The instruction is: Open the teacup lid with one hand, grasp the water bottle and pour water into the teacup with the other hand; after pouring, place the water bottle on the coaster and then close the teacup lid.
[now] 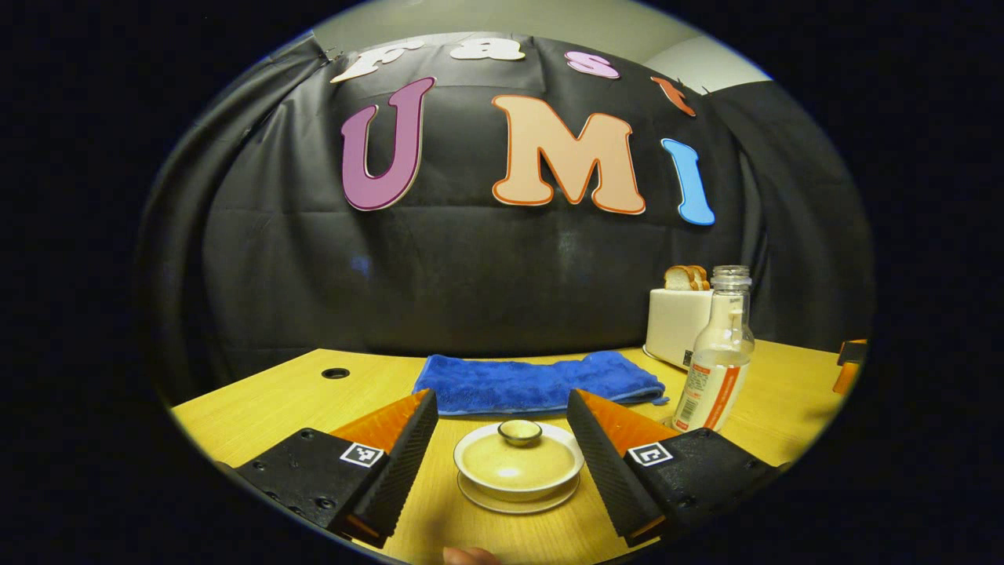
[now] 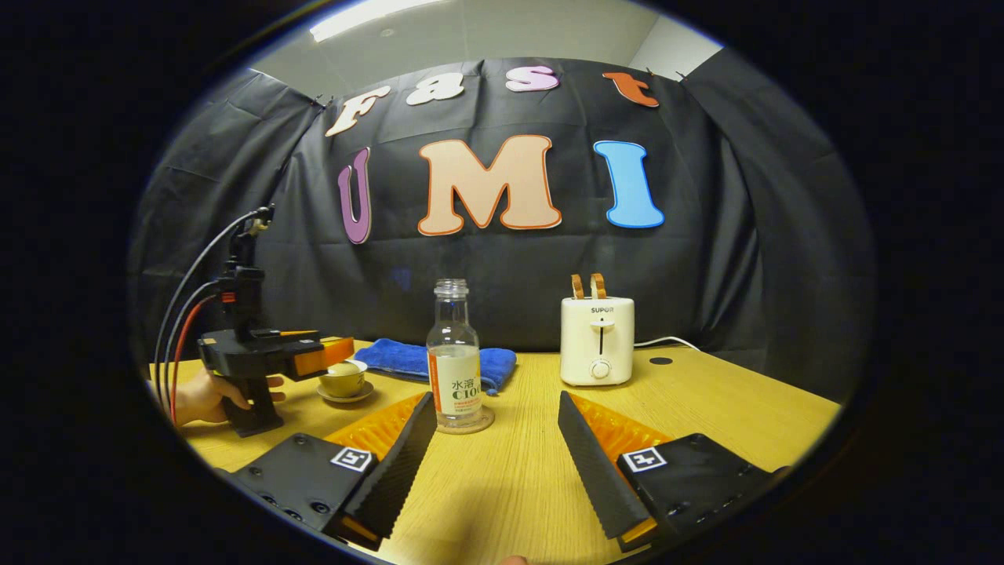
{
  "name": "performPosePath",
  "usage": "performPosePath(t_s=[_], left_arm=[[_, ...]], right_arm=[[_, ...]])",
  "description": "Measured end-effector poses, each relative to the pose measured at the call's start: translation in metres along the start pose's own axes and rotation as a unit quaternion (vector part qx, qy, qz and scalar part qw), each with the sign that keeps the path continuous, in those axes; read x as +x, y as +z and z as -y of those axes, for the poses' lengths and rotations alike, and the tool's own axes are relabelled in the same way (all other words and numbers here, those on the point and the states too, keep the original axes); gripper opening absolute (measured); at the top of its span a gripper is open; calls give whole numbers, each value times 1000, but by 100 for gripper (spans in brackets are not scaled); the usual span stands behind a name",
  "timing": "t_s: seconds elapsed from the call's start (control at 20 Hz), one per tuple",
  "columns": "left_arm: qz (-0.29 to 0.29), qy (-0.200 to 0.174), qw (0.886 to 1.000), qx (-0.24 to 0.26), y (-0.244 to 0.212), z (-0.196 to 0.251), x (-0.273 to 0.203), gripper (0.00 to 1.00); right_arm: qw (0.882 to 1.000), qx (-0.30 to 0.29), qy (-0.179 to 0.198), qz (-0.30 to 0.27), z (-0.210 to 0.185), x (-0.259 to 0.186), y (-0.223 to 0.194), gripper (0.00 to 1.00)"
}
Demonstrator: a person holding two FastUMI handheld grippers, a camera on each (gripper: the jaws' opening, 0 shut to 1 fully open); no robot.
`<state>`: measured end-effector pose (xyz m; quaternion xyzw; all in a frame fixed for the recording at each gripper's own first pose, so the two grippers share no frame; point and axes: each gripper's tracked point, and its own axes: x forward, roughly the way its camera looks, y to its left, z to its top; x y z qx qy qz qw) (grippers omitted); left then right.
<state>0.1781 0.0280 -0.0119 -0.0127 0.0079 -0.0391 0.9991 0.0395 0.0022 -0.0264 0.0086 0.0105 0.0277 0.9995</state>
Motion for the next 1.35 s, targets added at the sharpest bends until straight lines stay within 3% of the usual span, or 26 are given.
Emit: performPosePath(t_s=[0.65, 0.9, 0.95, 1.35], left_arm=[[7, 35, 999, 1, 6, 1, -129, 96], [8, 47, 999, 2, 5, 11, -159, 100], [7, 46, 999, 3, 5, 15, -164, 96], [9, 52, 999, 3, 4, 28, -186, 96]], right_arm=[[1000, 0, -19, 1, 4, -8, -2, 98], [1000, 0, -27, 1, -5, -31, -5, 95], [1000, 0, -28, 2, -7, -36, -4, 95], [999, 1, -34, 1, -31, -67, -5, 98]])
